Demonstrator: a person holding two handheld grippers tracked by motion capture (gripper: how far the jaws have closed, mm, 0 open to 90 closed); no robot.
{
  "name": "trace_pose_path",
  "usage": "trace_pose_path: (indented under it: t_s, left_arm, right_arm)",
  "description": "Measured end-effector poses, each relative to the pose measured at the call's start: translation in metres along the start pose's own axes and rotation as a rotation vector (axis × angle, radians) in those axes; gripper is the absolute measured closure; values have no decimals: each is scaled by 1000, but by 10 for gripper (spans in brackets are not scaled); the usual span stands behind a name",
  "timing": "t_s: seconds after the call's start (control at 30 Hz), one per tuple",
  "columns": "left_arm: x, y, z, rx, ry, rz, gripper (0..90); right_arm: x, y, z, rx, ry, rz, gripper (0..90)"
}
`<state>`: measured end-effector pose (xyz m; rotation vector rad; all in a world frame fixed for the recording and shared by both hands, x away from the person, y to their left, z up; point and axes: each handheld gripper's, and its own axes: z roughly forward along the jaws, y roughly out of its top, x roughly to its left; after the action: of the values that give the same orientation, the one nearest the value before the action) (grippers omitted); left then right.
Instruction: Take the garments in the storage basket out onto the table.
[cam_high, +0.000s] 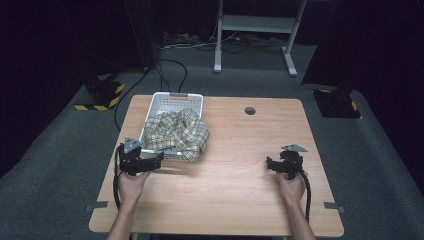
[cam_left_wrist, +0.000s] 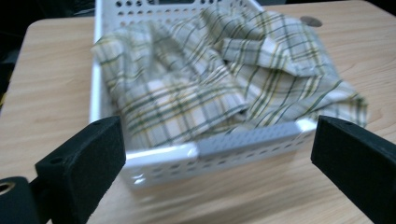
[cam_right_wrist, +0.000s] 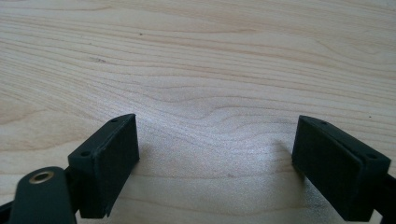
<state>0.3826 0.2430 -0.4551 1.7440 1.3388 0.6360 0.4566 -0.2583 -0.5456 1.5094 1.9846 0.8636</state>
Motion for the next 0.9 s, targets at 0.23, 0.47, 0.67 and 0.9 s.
trace_pose_path:
  t_s: [0.23, 0.47, 0.67, 0.9]
  left_arm:
    - [-7, 14, 16, 18, 12, 11, 52]
    - [7, 22, 29, 27, 64, -43, 55]
    - [14, 26, 41, 55, 87, -70, 50]
    - [-4, 38, 56, 55, 35, -19, 53]
  right_arm:
    - [0, 0, 0, 0, -1, 1, 140]
    - [0, 0, 0, 0, -1, 1, 140]
    - [0, 0, 0, 0, -1, 1, 140]
    - [0, 0, 0, 0, -1, 1, 140]
